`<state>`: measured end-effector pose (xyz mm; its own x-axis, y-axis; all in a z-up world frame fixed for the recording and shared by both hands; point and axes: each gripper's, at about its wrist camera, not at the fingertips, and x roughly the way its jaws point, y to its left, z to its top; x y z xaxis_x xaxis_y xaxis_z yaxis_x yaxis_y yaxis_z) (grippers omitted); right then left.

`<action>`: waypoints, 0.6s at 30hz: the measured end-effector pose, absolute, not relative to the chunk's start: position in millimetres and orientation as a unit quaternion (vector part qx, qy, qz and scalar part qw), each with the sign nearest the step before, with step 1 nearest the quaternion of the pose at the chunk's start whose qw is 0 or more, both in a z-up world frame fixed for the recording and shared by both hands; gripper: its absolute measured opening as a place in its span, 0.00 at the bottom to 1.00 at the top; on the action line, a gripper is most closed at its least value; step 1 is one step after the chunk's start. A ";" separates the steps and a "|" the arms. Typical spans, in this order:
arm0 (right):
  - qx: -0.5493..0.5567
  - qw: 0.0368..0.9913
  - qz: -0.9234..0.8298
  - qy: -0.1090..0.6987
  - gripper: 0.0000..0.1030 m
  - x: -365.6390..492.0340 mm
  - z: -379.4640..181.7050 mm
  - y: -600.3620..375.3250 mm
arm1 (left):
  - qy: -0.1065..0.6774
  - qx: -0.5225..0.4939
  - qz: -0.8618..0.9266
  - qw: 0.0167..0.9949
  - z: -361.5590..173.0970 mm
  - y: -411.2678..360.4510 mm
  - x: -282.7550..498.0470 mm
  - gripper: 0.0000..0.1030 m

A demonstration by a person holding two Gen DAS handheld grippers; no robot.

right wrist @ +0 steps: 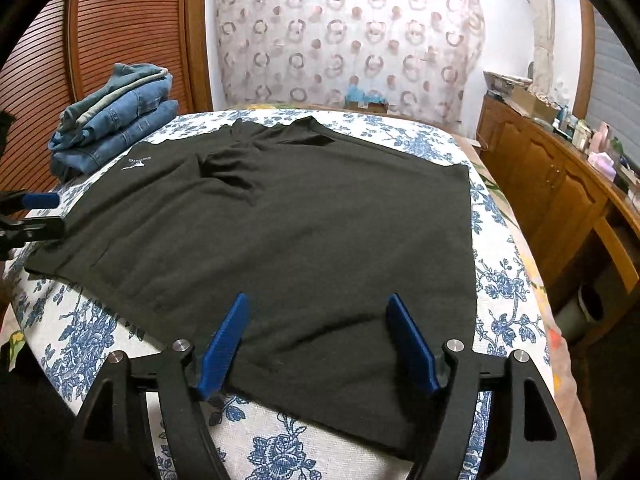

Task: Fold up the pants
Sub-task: 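Close the left gripper on the hem of the black shorts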

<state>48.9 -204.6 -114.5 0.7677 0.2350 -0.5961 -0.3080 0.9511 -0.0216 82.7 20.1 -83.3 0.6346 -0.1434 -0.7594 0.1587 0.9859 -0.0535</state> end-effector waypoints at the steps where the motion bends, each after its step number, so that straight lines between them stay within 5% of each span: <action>1: -0.059 0.938 0.145 0.308 0.73 49.1 -115.0 -204.7 | 0.418 0.007 -0.079 0.905 -84.0 26.1 78.4 1.00; 5: -0.060 0.939 0.145 0.306 0.73 46.3 -117.2 -202.5 | 0.417 -0.008 -0.066 0.907 -89.5 43.5 65.2 0.99; 12: -0.060 0.941 0.139 0.302 0.73 43.4 -118.2 -202.2 | 0.417 -0.020 -0.075 0.905 -96.3 49.9 41.8 0.64; 18: -0.059 0.942 0.139 0.300 0.73 42.9 -119.5 -202.1 | 0.419 -0.011 -0.075 0.905 -99.3 46.6 32.7 0.47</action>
<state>42.9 -202.1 -119.5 0.7809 0.2266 -0.5821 -0.2969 0.9545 -0.0268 32.7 46.6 -99.3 0.6373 -0.1451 -0.7568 0.1270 0.9885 -0.0825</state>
